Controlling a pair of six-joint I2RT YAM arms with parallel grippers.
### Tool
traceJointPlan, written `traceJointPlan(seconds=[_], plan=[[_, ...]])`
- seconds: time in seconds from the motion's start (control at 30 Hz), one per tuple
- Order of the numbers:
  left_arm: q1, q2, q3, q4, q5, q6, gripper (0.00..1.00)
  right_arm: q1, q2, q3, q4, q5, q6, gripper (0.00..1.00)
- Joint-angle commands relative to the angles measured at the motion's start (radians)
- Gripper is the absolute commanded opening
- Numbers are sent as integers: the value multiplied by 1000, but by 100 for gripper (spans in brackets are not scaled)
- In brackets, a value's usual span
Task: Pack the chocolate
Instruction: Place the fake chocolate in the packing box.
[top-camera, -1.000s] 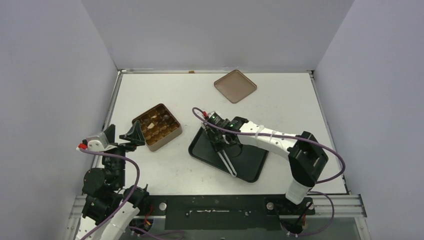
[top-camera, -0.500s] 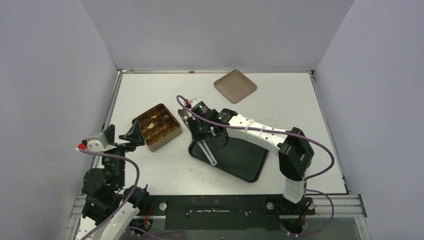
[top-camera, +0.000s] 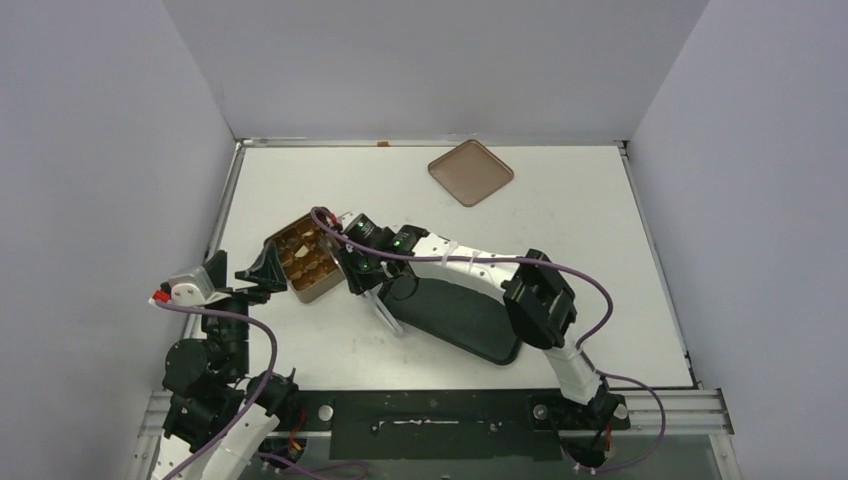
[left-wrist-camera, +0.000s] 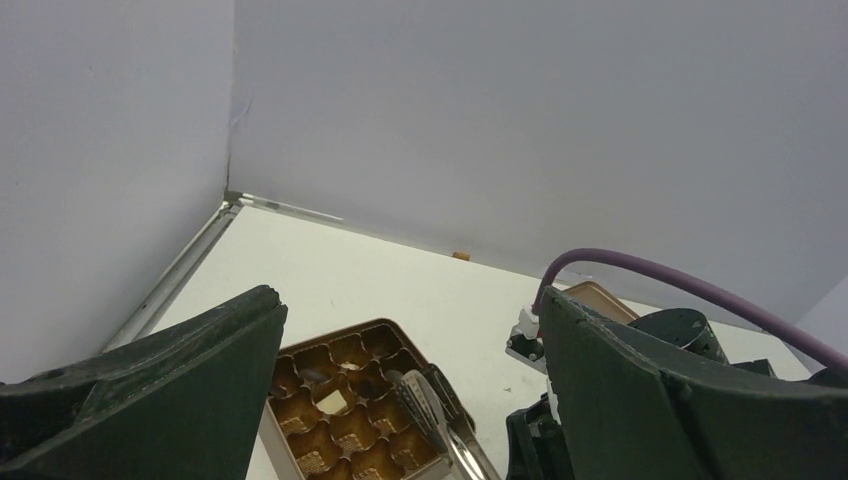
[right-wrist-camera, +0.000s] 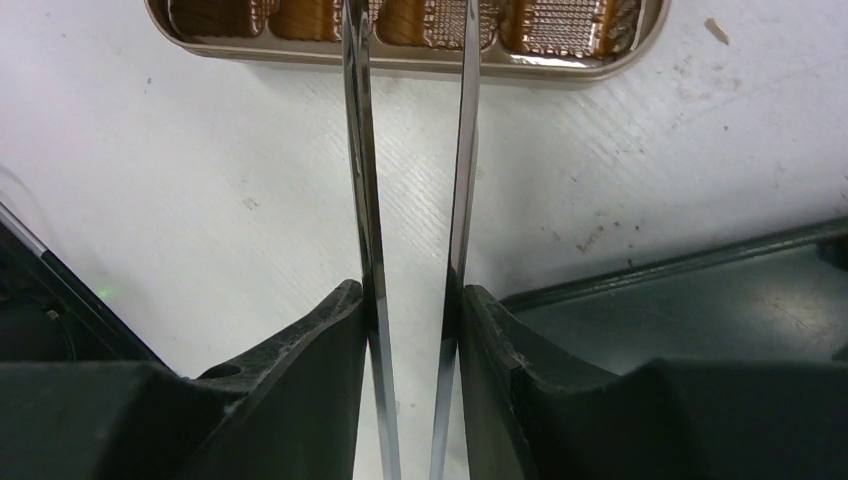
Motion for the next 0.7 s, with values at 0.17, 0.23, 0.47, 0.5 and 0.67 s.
traceJointPlan(seconds=[0.17, 0.23, 0.47, 0.5, 0.67], plan=[[-4, -14, 14, 11, -3, -3, 97, 26, 82, 137, 10, -17, 0, 27], [-5, -14, 13, 12, -3, -3, 97, 26, 91, 147, 5, -9, 3, 29], [-9, -16, 13, 13, -3, -3, 97, 27, 100, 154, 1, 26, 8, 35], [-10, -17, 12, 12, -3, -3, 97, 26, 102, 156, -1, 28, 8, 36], [-11, -19, 12, 11, -5, -3, 97, 26, 102, 162, -2, 43, 7, 41]])
